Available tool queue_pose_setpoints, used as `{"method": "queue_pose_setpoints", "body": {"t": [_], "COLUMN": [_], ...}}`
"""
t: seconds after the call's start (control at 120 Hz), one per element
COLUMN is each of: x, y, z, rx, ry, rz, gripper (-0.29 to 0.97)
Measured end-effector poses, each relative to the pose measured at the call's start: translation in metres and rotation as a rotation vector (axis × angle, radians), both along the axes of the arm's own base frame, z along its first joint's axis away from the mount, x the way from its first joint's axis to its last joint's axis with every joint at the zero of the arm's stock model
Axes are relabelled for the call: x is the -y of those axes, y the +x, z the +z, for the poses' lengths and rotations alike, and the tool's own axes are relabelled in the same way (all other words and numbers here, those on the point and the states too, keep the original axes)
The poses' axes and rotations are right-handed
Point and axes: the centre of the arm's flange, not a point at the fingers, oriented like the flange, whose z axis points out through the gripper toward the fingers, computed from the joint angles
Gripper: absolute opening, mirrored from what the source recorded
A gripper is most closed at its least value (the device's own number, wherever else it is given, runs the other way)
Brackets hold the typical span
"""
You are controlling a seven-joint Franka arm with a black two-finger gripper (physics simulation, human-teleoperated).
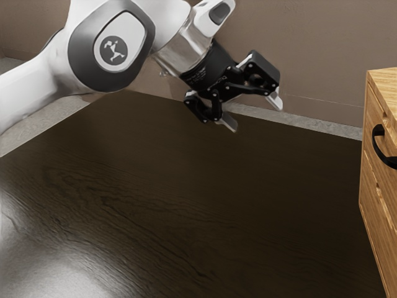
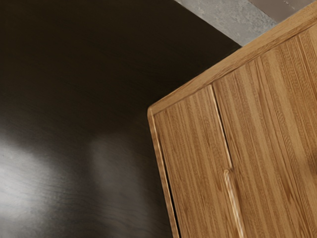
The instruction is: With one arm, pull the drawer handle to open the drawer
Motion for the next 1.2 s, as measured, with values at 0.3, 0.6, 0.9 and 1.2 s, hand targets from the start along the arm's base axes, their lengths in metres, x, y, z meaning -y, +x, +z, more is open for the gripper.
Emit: {"method": "queue_pose_setpoints", "body": {"t": [0.3,0.6,0.9,1.2], "x": [-0.014,0.044,0.059,0.083], "y": [0.019,0.006,0.036,0.059], "z": [-0.004,0.007,-0.032,-0.039], "rx": [-0.032,-0.055,-0.182,-0.185], "ry": [-0.024,-0.082,-0.323,-0.379], "rz": [0.099,0.02,0.064,0.068], "gripper": [0.68,0.68,0.62,0.42]}}
